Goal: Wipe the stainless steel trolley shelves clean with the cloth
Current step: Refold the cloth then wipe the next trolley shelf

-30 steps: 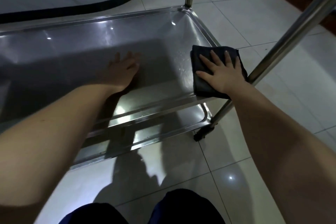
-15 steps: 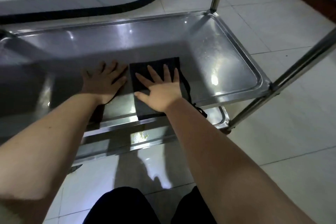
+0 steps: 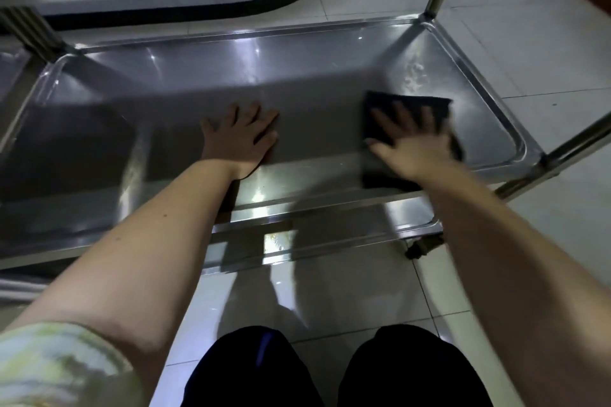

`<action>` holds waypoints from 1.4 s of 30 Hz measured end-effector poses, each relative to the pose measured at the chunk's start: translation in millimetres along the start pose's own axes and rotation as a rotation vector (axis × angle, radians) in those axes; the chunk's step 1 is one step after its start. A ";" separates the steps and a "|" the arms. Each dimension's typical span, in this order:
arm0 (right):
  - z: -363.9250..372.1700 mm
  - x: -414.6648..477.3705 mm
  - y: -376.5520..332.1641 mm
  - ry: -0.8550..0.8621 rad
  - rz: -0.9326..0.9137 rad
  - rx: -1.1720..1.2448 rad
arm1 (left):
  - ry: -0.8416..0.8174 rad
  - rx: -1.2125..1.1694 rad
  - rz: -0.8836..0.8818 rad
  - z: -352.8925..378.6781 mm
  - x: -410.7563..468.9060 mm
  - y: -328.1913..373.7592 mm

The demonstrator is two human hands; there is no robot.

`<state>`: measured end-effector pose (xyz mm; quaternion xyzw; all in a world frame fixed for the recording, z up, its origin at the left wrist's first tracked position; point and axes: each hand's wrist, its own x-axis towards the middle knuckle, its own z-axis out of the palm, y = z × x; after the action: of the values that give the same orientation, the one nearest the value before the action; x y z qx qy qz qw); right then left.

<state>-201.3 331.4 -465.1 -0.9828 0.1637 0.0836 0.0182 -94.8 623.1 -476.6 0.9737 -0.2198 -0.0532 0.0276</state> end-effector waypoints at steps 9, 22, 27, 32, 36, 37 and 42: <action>1.5 -19.4 -49.1 0.007 -0.156 0.085 | 0.001 -0.009 -0.001 -4.1 -1.3 -0.1; -8.2 -11.0 31.7 -0.067 0.107 0.097 | -0.080 0.005 -0.038 -12.5 -56.0 -97.2; -2.9 -20.4 -79.7 -0.038 -0.032 0.021 | -0.013 -0.003 -0.038 -5.4 -56.8 -95.9; 4.0 -52.5 -217.8 -0.056 -0.304 0.032 | 0.001 -0.011 -0.059 -5.2 -58.3 -98.4; 4.5 -30.7 -161.6 -0.009 -0.250 0.051 | 0.000 -0.014 -0.055 -6.4 -58.7 -98.4; 3.8 -22.6 -130.5 0.003 -0.178 0.047 | 0.007 -0.014 -0.052 -6.1 -58.4 -98.7; -6.6 -7.7 23.9 -0.072 0.108 0.116 | 0.005 0.014 -0.045 -4.7 -57.4 -97.3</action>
<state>-215.2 310.9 -457.5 -0.9661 0.2203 0.1104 0.0765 -104.4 735.8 -474.2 0.9787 -0.1982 -0.0497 0.0200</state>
